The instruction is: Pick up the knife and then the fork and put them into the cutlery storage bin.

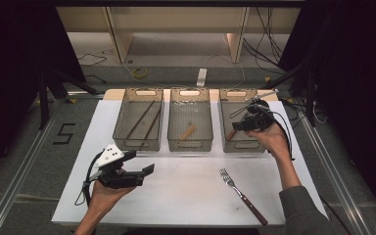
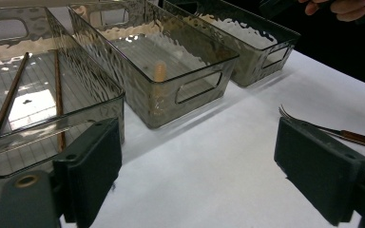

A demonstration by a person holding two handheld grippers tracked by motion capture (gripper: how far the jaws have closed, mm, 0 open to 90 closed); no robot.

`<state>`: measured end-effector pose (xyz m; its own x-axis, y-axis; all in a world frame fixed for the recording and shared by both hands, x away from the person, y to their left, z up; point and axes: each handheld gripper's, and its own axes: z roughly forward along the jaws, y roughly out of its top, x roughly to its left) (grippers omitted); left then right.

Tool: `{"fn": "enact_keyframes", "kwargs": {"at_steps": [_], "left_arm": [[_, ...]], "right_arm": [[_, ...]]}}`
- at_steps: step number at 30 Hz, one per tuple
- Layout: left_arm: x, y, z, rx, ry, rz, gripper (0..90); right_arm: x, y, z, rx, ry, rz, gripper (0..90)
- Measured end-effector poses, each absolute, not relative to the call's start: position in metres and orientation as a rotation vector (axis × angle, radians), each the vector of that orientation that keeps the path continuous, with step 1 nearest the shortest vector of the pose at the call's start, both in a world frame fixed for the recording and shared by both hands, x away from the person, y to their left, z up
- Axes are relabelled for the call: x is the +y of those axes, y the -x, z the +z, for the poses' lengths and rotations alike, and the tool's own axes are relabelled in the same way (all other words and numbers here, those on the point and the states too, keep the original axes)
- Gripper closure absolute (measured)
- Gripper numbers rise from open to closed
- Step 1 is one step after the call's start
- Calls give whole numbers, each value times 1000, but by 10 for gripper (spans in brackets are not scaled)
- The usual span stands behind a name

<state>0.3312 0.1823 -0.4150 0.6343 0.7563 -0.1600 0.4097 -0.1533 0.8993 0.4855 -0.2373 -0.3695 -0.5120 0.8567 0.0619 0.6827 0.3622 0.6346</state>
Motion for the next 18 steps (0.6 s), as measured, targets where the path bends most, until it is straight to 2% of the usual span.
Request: {"fn": "enact_keyframes", "kwargs": {"at_steps": [9, 18], "left_arm": [[182, -331, -415, 946, -1776, 402, 158], [183, -331, -416, 943, -1785, 402, 158]], "right_arm": [[-224, -447, -358, 2390, -1233, 918, 328], [-215, -419, -365, 2450, -1165, 912, 310]]}}
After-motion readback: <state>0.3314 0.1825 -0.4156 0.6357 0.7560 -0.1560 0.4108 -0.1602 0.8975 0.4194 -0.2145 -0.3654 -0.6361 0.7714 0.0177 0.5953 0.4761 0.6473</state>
